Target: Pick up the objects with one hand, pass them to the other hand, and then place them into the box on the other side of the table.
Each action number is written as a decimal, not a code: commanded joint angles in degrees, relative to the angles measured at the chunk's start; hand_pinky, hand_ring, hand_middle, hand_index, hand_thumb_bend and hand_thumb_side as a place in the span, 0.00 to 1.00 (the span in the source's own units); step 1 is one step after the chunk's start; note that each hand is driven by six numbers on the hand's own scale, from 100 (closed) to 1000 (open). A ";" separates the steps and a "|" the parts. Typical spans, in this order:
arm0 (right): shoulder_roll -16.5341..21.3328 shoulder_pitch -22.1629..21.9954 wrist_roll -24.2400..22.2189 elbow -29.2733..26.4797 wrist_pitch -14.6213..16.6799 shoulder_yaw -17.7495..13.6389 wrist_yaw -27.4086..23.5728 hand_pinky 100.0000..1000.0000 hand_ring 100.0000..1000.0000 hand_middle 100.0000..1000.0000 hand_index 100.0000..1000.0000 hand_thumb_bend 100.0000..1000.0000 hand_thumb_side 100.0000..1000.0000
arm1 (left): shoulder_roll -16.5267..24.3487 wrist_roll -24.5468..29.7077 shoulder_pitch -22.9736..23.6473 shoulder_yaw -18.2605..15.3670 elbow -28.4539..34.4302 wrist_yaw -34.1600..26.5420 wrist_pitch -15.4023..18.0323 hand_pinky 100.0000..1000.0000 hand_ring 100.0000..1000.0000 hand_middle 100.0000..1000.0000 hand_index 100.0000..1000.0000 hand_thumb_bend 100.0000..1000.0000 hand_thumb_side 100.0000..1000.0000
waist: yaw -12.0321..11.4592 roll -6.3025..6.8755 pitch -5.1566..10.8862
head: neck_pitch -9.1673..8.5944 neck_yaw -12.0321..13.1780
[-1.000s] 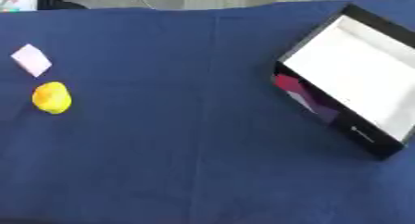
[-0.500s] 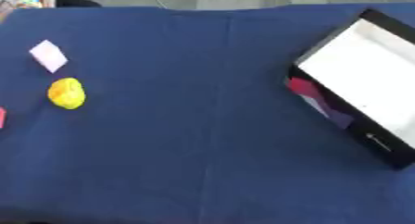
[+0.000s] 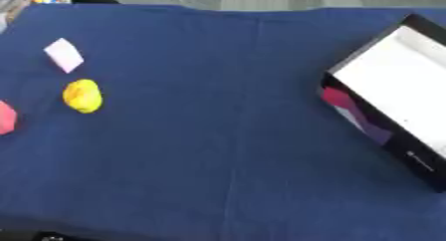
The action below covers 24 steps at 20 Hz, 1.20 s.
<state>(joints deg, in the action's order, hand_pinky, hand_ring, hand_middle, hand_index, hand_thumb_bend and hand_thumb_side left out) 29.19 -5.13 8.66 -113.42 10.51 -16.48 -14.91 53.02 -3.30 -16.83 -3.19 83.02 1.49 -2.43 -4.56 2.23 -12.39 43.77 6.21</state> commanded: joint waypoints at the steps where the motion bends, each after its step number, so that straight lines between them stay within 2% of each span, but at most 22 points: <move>1: 1.98 0.00 -0.11 -1.17 0.39 -0.32 0.52 0.96 1.00 1.00 1.00 0.00 0.50 | 6.39 2.64 -0.86 1.66 -2.29 1.94 1.98 0.84 0.82 0.80 0.85 0.23 0.37 | 0.13 -0.75 1.10 | 0.35 0.08; 4: 2.08 -0.05 -0.22 -1.17 0.46 -0.20 0.74 0.96 1.00 1.00 1.00 0.00 0.50 | 9.04 5.07 -1.12 3.58 -5.24 4.22 3.42 0.85 0.83 0.80 0.84 0.36 0.25 | 0.26 -0.75 1.03 | 0.35 -0.21; 10: 2.44 -0.21 -0.36 -1.17 0.69 -0.02 1.00 0.96 1.00 1.00 1.00 0.00 0.50 | 12.02 10.56 -2.31 5.73 -9.61 9.69 6.18 0.86 0.84 0.79 0.82 0.60 0.09 | 0.30 -0.71 1.07 | 0.35 -0.19; 14: 2.63 -0.33 -0.41 -1.17 0.81 0.06 1.08 0.96 1.00 1.00 1.00 0.00 0.50 | 13.05 14.30 -3.04 6.56 -11.26 13.43 7.36 0.84 0.79 0.74 0.80 0.76 0.05 | 0.46 -0.71 1.17 | 0.35 -0.07; 18: 2.73 -0.48 -0.50 -1.17 0.84 0.19 1.25 0.96 1.00 1.00 1.00 0.00 0.49 | 13.30 18.18 -3.95 6.98 -12.71 17.31 7.76 0.84 0.80 0.74 0.79 0.83 0.04 | 0.59 -0.67 1.24 | 0.35 -0.05; 24: 2.72 -0.49 -0.75 -1.17 0.78 0.48 1.36 0.96 1.00 1.00 1.00 0.00 0.49 | 12.26 23.80 -5.69 7.00 -15.50 22.93 8.58 0.85 0.81 0.74 0.78 0.82 0.02 | 0.86 -0.72 1.33 | 0.35 -0.76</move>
<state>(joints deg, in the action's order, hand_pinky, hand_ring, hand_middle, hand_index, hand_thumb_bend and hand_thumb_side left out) 30.05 -5.62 8.06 -113.42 11.13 -15.74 -13.84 62.95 19.39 -21.80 4.31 67.97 23.22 5.94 -3.70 2.13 -12.39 43.77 5.66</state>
